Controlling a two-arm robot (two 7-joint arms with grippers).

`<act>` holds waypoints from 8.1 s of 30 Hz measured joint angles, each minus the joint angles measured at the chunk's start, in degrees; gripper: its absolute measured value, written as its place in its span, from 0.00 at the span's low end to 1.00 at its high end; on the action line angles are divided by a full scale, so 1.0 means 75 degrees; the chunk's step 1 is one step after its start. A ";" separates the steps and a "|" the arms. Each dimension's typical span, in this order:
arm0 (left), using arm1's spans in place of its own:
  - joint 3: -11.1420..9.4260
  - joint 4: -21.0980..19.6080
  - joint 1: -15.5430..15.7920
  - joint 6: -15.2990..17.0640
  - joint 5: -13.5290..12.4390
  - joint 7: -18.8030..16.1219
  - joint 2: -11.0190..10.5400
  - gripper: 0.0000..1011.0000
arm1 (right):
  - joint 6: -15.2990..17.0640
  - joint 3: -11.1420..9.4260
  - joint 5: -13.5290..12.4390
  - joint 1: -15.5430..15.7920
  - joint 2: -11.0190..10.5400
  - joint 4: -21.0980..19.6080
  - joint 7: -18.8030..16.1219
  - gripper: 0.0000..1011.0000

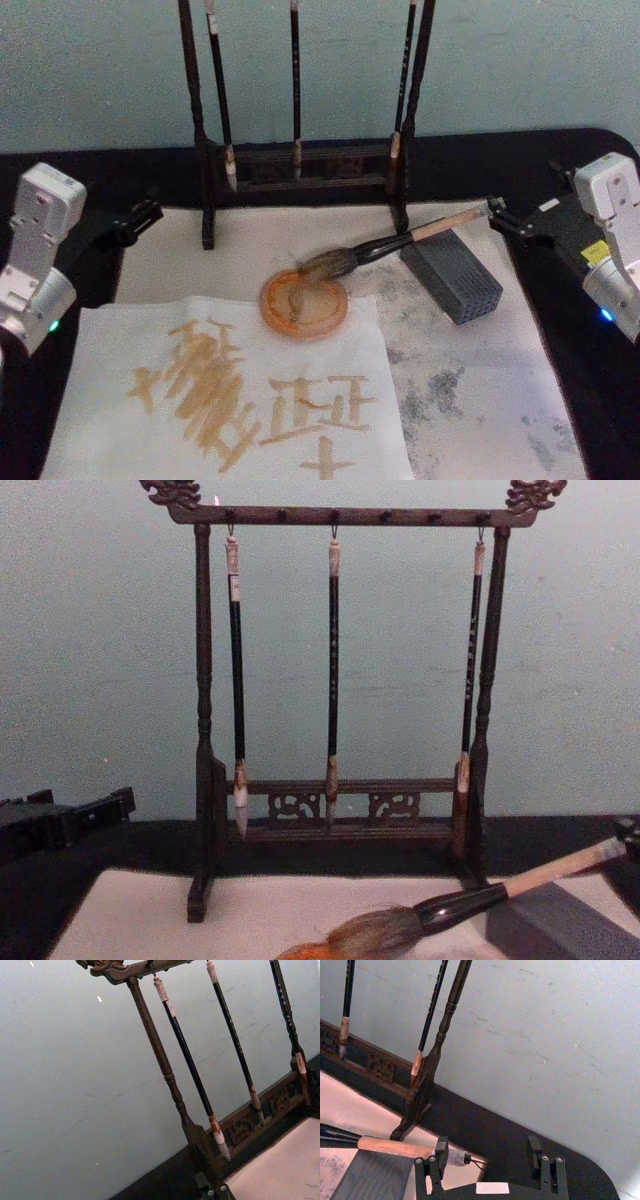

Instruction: Pick up the brush from the inkstone, write on the paper, then place the brush back to its original position.

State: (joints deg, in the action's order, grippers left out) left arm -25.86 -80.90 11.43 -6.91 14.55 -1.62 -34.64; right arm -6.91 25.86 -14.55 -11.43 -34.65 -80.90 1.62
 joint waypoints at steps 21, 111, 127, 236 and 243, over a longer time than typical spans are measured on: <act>0.0000 0.0000 0.0000 0.0000 0.0000 0.0000 0.0000 0.99 | 0.0000 0.0000 0.0000 0.0000 0.0000 0.0000 0.0001 0.99; 0.0000 0.0000 0.0000 0.0000 0.0000 0.0000 0.0000 0.99 | 0.2362 -0.2187 -0.7321 0.0709 0.0800 0.1021 -0.4375 0.99; 0.0000 0.0000 0.0000 0.0000 0.0000 0.0000 0.0000 0.99 | 0.2977 -0.1762 -0.8114 -0.0091 0.1009 0.2269 -0.4924 0.99; 0.0000 0.0000 0.0000 0.0000 0.0000 0.0000 0.0000 0.99 | 0.2983 -0.0402 -0.8087 -0.1799 0.1616 0.4518 -0.5832 0.23; 0.0000 0.0000 0.0000 0.0000 0.0000 0.0000 0.0000 0.99 | 0.2983 -0.0402 -0.8090 -0.1799 0.1616 0.4516 -0.5836 0.18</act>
State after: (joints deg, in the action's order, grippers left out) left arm -25.86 -80.90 11.43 -6.91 14.55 -1.62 -34.65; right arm 15.47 22.85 -75.22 -24.92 -22.52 -47.03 -42.15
